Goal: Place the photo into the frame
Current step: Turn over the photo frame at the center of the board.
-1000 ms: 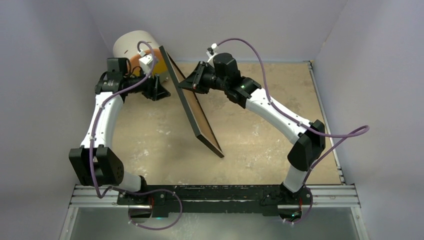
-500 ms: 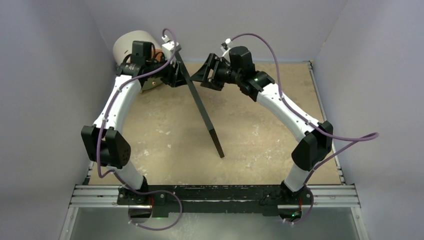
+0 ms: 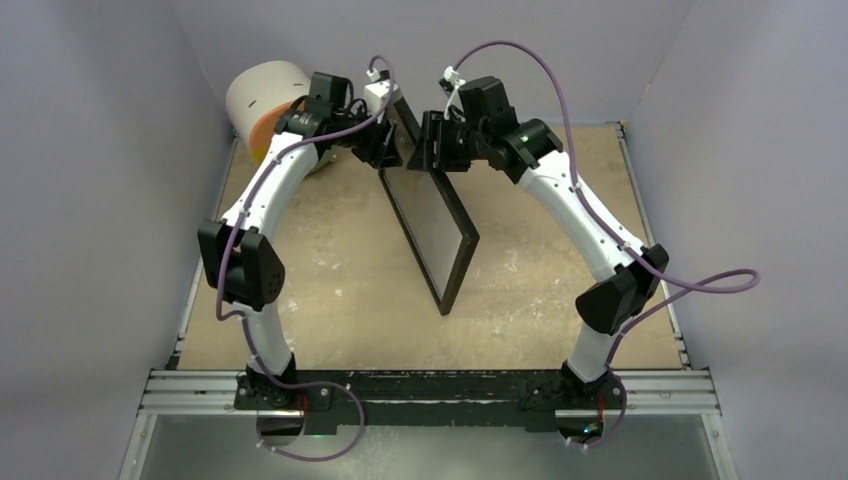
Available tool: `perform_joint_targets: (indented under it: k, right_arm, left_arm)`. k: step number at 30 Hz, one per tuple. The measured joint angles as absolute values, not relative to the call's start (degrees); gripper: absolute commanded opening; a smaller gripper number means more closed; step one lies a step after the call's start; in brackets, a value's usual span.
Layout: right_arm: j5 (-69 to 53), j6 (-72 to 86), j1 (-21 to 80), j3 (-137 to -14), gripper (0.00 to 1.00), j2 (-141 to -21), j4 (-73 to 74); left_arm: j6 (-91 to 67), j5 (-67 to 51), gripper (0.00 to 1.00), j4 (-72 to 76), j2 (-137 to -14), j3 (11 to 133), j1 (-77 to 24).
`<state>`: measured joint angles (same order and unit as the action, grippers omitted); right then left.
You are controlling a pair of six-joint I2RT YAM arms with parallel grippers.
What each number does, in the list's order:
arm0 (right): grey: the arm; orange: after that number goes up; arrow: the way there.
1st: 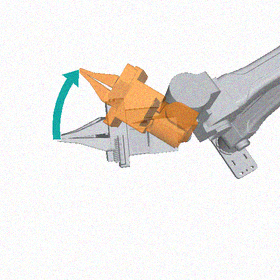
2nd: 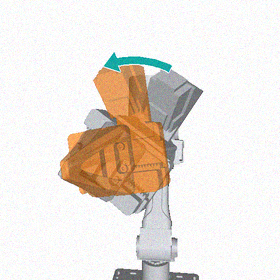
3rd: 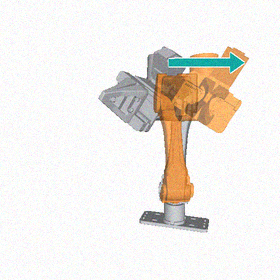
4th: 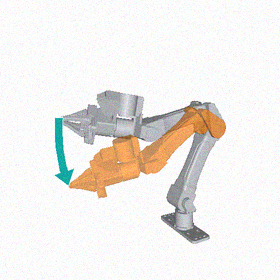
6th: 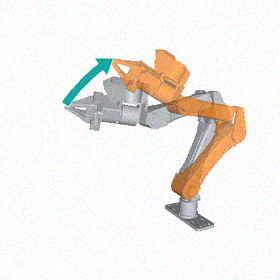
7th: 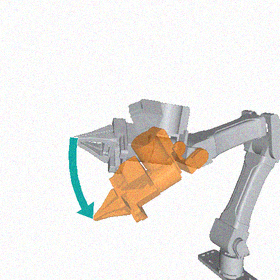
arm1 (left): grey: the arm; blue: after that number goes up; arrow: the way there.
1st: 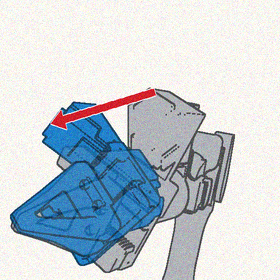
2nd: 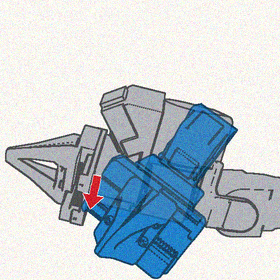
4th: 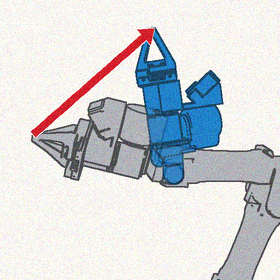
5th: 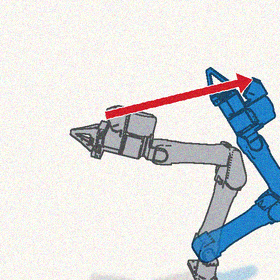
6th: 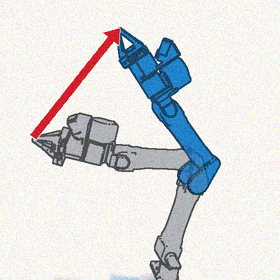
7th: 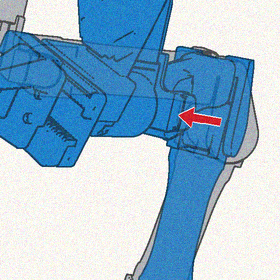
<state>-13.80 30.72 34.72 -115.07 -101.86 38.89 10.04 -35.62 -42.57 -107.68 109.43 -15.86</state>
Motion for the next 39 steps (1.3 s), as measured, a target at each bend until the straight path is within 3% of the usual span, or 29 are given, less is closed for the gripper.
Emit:
perform_joint_targets:
  k: [7,13,20,31,39]
  right_arm:
    - [-3.88,25.26,33.56,-111.94,0.28,-99.96,42.15]
    - [-2.96,24.82,26.63,-99.81,0.24,-92.07,40.05]
    - [-12.36,27.55,16.86,-82.04,0.14,-84.20,31.20]
    - [-23.83,33.69,13.91,-60.25,0.08,-82.94,12.12]
    - [-29.34,33.98,13.91,-56.62,0.12,-90.74,3.51]
  left_arm:
    - [11.33,-33.87,0.52,-43.57,-108.68,108.97,-16.14]
    - [14.79,-31.94,0.52,-42.94,-107.02,100.60,-15.51]
    - [20.25,-28.97,0.51,-42.30,-106.80,90.06,-11.05]
    - [26.68,-26.39,0.51,-39.83,-105.84,79.44,-7.99]
    - [27.73,-26.00,0.51,-36.51,-102.50,75.02,-7.11]
